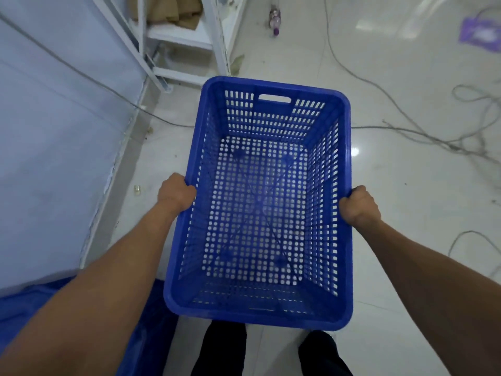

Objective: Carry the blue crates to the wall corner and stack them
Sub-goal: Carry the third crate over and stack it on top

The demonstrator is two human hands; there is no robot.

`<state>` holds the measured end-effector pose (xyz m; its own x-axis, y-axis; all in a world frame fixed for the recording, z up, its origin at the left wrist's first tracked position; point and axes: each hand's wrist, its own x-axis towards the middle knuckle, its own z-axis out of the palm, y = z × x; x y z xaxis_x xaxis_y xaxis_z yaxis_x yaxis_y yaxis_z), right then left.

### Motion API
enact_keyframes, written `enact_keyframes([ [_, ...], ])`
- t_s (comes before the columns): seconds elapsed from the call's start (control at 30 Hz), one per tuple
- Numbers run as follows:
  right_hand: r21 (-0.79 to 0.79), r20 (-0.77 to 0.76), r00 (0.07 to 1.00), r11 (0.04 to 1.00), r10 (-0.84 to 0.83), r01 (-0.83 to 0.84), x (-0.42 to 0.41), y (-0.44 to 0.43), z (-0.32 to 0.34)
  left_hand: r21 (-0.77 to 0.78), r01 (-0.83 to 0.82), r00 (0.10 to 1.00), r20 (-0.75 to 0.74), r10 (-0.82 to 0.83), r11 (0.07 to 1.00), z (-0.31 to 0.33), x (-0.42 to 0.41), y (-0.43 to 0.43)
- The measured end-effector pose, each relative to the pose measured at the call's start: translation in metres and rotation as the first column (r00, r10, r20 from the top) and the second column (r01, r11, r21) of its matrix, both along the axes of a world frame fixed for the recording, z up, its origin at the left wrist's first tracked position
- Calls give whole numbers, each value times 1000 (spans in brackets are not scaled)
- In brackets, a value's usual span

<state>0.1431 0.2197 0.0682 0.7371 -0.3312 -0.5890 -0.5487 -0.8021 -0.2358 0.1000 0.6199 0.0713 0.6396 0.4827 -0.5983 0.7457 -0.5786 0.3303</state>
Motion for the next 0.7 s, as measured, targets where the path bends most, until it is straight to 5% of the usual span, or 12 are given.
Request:
enact_keyframes([
  [0.2,79,43,997,995,65,-68,-25,-43,137,45,-88,996,32,87,995,145,-45,-58],
  [0.37,129,234,970,986,68,-101,-45,-73,244,164,-106,991,101,90,981,259,-90,-89],
  [0.7,159,415,899,963,136,-219,-101,-81,359,271,-167,975,187,119,948,392,-202,-120],
])
